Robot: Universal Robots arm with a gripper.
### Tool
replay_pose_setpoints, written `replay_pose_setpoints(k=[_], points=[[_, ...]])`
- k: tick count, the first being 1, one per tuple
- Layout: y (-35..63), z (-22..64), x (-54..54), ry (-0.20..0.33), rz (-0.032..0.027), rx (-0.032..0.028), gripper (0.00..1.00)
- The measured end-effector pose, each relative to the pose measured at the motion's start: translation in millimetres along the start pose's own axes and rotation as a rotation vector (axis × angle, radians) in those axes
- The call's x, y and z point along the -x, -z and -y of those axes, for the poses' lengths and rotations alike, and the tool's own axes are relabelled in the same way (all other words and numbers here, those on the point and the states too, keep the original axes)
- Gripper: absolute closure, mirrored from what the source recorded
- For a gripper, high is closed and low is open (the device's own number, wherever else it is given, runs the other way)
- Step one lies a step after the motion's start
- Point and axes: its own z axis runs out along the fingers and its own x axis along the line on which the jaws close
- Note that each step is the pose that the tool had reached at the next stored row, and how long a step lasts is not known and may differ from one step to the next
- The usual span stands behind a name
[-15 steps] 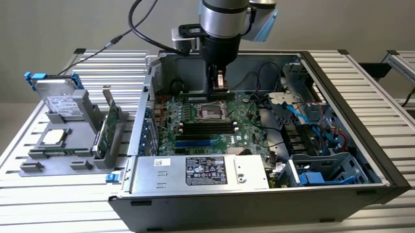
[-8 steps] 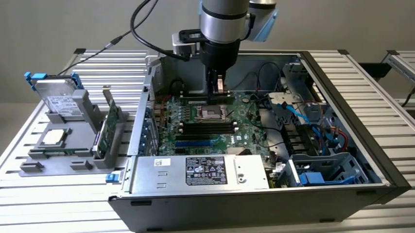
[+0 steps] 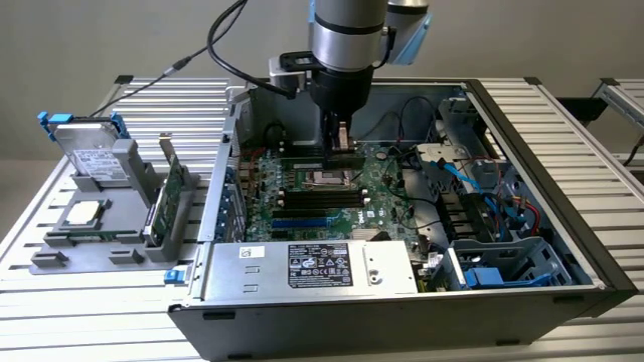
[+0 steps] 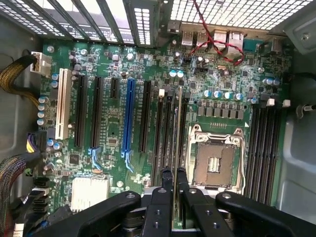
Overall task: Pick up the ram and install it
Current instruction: 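Insert the ram into the slot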
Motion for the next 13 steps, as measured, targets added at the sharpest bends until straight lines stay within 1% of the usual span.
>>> replay_pose_setpoints(k=[4,5,7,9,13], points=[[-4.7,1.9,-0.3,0.0,-0.0125,0.0009,0.86],[-7.0,2.6,-0.4,-0.001,-0.018,0.0013,0.86],[-9.9,3.3,-0.5,-0.001,-0.0208,0.0015,0.86],[-12.9,4.3,-0.5,-0.002,-0.0221,0.0016,0.86],[-19.3,5.2,-0.4,-0.013,-0.0223,0.0014,0.86]])
